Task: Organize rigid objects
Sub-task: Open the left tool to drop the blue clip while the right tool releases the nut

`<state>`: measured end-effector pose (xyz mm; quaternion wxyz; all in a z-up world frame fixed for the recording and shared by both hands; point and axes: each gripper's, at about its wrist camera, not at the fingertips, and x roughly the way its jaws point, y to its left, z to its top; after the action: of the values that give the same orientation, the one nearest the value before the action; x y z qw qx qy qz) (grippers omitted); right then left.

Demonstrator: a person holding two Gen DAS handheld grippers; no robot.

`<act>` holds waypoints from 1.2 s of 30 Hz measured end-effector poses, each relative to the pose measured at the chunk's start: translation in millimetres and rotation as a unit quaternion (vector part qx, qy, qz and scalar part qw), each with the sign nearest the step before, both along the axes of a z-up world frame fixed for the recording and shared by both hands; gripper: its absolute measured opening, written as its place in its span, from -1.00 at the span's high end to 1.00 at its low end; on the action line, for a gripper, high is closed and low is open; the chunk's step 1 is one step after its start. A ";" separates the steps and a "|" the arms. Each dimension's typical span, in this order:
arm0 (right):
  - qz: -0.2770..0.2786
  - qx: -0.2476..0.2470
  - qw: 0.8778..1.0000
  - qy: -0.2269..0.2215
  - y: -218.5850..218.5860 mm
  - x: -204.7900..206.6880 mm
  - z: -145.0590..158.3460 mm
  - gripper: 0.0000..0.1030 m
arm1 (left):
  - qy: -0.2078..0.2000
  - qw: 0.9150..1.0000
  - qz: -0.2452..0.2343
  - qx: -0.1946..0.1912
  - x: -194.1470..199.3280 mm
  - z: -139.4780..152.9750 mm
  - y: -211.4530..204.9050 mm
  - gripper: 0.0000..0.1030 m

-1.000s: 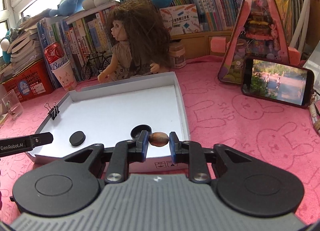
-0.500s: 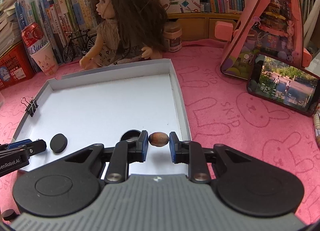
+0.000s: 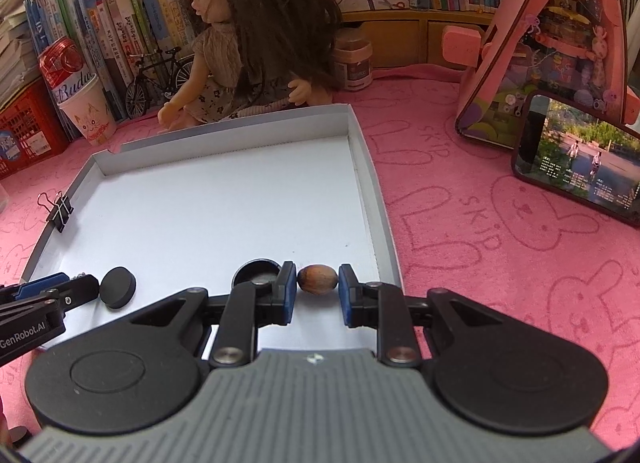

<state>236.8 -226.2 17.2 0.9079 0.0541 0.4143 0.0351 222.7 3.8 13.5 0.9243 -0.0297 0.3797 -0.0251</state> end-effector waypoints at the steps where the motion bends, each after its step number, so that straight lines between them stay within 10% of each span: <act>1: 0.002 0.001 1.000 -0.001 1.2 0.0 -0.1 0.47 | -0.001 1.000 -0.002 -0.001 0.2 -0.3 -1.4 0.31; 17: 0.013 0.021 1.000 -0.016 4.9 -3.1 0.5 0.38 | -0.008 1.000 -0.007 0.005 -0.5 1.0 -11.5 0.10; 25: 0.016 0.022 0.999 -0.043 2.1 -18.0 10.6 -0.13 | -0.032 0.999 -0.009 0.005 -17.1 14.3 -7.4 -0.43; 36: 0.041 0.004 0.995 -0.095 5.9 -53.0 28.9 -0.48 | -0.066 0.998 -0.019 0.000 -53.1 29.7 -2.6 -0.56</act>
<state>183.8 -220.4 46.1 0.9408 0.0367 0.3276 0.0790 169.7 1.2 43.2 0.9465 -0.0208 0.3189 -0.0448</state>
